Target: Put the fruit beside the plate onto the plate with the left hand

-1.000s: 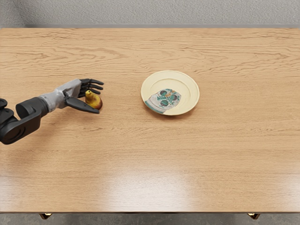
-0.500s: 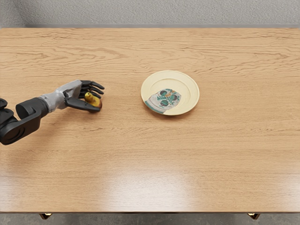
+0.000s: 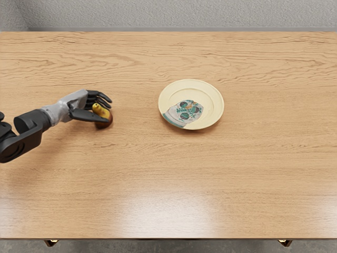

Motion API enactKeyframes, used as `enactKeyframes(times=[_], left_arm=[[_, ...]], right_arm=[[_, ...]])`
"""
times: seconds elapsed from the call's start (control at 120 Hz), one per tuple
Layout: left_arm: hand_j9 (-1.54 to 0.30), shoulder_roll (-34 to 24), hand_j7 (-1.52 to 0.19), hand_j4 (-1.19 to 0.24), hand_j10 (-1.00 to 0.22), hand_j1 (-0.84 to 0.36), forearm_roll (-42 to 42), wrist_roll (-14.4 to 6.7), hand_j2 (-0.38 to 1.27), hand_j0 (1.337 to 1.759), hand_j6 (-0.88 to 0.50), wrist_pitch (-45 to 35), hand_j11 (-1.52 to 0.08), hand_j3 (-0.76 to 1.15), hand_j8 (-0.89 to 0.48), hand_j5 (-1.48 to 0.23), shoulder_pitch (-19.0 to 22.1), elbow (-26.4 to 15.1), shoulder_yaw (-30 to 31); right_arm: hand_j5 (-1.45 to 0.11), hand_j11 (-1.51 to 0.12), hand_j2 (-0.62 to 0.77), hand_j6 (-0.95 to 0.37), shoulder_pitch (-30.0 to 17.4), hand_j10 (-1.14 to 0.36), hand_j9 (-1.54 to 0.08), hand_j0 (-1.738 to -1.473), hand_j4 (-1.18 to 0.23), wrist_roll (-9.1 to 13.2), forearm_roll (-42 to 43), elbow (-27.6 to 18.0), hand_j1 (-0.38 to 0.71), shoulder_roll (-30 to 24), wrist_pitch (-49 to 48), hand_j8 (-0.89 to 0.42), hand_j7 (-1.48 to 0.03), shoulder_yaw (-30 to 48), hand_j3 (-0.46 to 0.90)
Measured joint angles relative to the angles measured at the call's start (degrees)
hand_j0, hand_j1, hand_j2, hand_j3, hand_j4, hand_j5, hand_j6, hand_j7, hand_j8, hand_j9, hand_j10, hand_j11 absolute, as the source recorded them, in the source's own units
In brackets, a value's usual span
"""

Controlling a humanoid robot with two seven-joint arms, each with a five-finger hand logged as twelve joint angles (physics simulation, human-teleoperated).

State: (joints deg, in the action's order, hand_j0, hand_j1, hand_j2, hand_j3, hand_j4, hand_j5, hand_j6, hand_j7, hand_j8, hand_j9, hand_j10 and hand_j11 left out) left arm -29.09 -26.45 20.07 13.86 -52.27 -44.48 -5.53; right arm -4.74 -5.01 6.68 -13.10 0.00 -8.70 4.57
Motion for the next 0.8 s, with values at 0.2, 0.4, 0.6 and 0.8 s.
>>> enactKeyframes(times=[0.2, 0.4, 0.6, 0.8], left_arm=[[-0.87, 0.07, -0.87, -0.65, -0.42, -0.36, 0.18, -0.33, 0.26, 1.656, -0.65, 0.2, -0.88, 0.0, -0.42, -0.87, -0.11, 0.08, 0.12], [-0.96, -0.07, -0.95, -0.7, -0.35, -0.4, 0.52, -0.36, 0.32, 1.654, -0.58, 1.1, -0.96, 0.0, -0.36, -0.97, -0.29, 0.01, 0.32], [-1.01, -0.35, -1.02, -0.73, -0.31, -0.44, 0.7, -0.38, 0.36, 1.654, -0.52, 2.75, -1.02, 0.0, -0.31, -1.05, -0.68, -0.07, 0.43], [-1.07, -0.44, -1.08, -0.75, -0.28, -0.46, 0.64, -0.06, 0.42, 1.654, -0.47, 8.54, -1.05, 0.0, -0.28, -1.13, -2.1, -0.19, 0.38]], right_arm=[[-0.02, -0.02, 0.0, -0.02, 0.0, -0.02, -0.02, -1.658, -0.02, 0.0, 0.0, 0.0, -0.33, 0.0, 0.0, -0.02, -0.02, 0.0, 0.0], [-0.02, -0.02, 0.0, -0.02, 0.02, -0.02, -0.02, -1.658, -0.02, 0.0, 0.0, 0.0, -0.33, 0.0, 0.0, -0.02, -0.02, 0.0, 0.0], [-0.02, -0.02, 0.0, -0.02, 0.0, -0.02, -0.02, -1.658, -0.02, 0.0, 0.0, 0.0, -0.33, 0.0, 0.0, -0.02, -0.02, 0.0, 0.0], [-0.02, -0.02, 0.0, -0.02, 0.02, -0.02, -0.02, -1.658, -0.02, 0.0, 0.0, 0.0, -0.33, 0.0, 0.0, -0.02, -0.02, 0.0, 0.0]])
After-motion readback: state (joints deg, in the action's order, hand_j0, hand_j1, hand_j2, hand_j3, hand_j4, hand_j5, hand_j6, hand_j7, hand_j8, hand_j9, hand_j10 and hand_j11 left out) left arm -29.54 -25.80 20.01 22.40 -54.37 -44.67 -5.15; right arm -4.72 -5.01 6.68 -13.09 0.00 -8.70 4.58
